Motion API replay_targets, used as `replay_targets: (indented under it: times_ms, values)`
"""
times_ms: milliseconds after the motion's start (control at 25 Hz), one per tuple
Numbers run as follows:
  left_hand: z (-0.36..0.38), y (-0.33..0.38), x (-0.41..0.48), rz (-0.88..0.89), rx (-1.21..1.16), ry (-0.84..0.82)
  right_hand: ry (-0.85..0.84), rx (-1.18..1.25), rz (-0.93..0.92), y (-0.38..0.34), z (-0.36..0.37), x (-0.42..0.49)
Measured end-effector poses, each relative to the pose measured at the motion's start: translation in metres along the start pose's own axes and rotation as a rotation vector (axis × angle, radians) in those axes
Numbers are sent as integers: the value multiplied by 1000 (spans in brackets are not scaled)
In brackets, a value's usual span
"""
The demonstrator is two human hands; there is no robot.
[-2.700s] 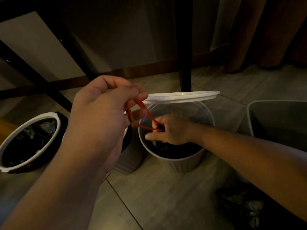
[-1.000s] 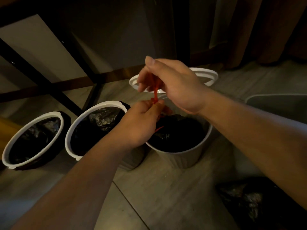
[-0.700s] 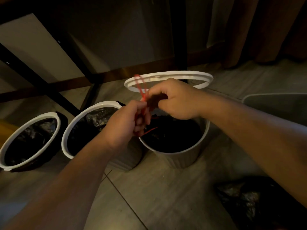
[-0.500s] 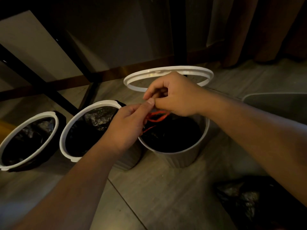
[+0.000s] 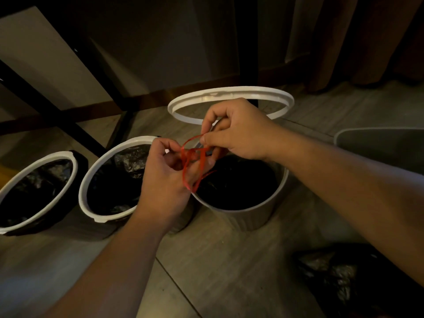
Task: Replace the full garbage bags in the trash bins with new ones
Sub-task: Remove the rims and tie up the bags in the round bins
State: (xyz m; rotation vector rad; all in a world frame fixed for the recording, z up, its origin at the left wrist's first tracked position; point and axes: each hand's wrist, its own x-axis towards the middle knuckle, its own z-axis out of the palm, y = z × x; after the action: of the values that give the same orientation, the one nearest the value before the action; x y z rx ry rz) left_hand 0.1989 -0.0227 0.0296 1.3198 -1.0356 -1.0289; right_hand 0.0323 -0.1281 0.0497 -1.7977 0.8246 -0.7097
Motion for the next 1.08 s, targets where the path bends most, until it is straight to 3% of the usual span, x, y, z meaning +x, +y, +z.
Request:
replay_targets:
  times_ms: [240,400,480,520,600,720,880,1080]
  values:
    - [13,1,-1,138,114,158,50,55,22,-2,3,2]
    - [3,9,4,-58,-111,248,20,305,103,1,-1,6]
    - [-1,15,8,-167,-211,231,-86,511,164,5,-3,6]
    - [-2,17,10,-180,-179,211,-141,507,158,7,-1,6]
    - [-4,21,16,-117,-9,149,-204,244,106,13,3,4]
    - [-5,29,20,39,279,0,-182,-58,126,16,11,4]
    - [-6,27,12,50,445,-58,-40,-125,89,21,24,8]
    - [-7,18,5,58,408,-30,-19,-53,34,27,28,10]
